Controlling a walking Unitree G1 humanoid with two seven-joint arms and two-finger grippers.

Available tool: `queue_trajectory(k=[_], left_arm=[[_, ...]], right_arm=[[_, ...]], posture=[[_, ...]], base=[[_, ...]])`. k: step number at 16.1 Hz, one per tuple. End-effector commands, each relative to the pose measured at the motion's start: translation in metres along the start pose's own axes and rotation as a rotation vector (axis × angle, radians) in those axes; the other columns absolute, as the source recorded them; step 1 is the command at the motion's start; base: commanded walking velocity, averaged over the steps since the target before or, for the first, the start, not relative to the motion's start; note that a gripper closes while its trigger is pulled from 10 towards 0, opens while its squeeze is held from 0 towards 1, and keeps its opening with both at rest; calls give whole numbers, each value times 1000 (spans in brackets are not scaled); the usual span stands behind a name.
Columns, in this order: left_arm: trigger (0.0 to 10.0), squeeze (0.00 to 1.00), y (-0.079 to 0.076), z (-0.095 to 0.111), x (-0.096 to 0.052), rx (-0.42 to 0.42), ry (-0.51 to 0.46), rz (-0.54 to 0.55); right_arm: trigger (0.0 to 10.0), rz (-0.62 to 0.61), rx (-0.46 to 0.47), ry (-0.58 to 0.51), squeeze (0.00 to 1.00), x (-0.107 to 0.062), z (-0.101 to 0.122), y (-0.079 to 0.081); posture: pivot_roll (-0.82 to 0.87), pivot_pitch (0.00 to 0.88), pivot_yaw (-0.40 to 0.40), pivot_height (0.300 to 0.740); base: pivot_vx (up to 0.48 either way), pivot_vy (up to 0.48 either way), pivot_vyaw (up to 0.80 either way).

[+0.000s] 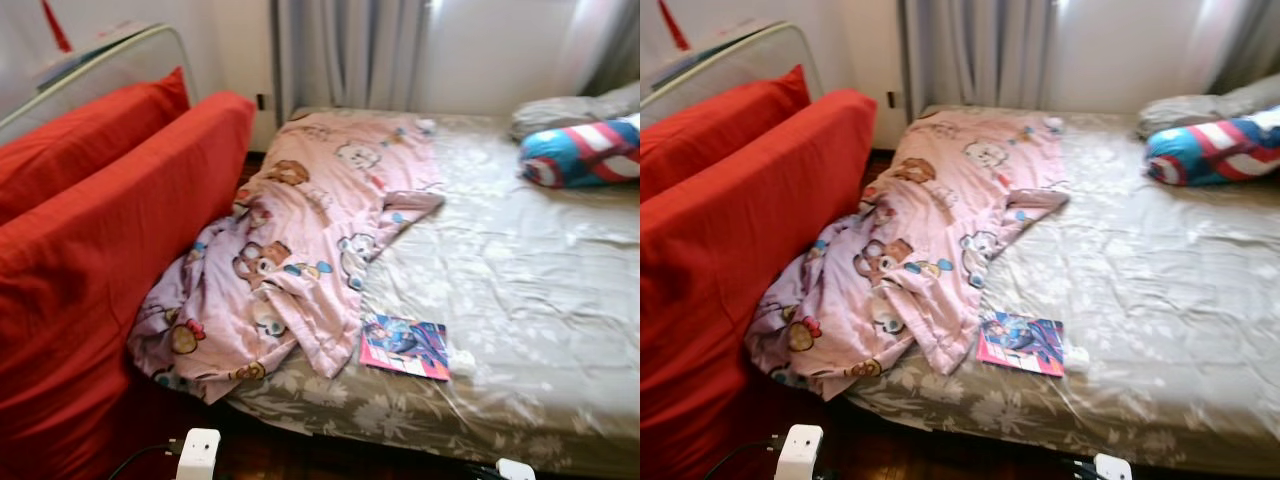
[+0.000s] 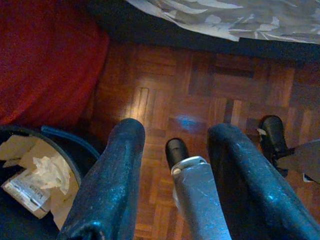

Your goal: Clean up the room

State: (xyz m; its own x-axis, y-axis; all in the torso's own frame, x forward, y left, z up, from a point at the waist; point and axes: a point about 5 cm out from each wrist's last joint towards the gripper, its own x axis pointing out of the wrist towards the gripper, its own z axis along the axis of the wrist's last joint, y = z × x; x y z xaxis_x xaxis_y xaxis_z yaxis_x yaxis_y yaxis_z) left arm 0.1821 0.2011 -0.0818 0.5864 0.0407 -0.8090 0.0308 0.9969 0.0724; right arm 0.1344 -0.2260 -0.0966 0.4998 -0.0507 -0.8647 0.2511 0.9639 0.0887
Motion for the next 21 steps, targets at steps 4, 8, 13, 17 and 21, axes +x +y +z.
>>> queue_trajectory(k=[4,8,13,17,21], left_arm=[[10000,0,0,-5,-1,1,13,5],[10000,0,0,-6,-1,-7,18,6],[10000,0,0,-6,-1,-17,13,10],[10000,0,0,-6,-1,-14,13,11],[10000,0,-1,-6,-1,-14,12,9]], right_arm=[[10000,-7,6,-12,0,0,3,-2],[10000,4,14,-26,0,0,5,-2],[10000,-2,20,-37,0,-1,7,-5],[10000,0,27,-48,0,-1,7,-7],[10000,7,36,-55,0,-1,10,-6]], posture=[[-34,0,1,740],[-38,0,-2,740],[-34,0,-7,740],[-35,10,-7,740],[-37,15,-6,740]], base=[[0,-74,0],[0,-126,-380],[0,0,0],[0,-258,0],[0,-282,-127]])
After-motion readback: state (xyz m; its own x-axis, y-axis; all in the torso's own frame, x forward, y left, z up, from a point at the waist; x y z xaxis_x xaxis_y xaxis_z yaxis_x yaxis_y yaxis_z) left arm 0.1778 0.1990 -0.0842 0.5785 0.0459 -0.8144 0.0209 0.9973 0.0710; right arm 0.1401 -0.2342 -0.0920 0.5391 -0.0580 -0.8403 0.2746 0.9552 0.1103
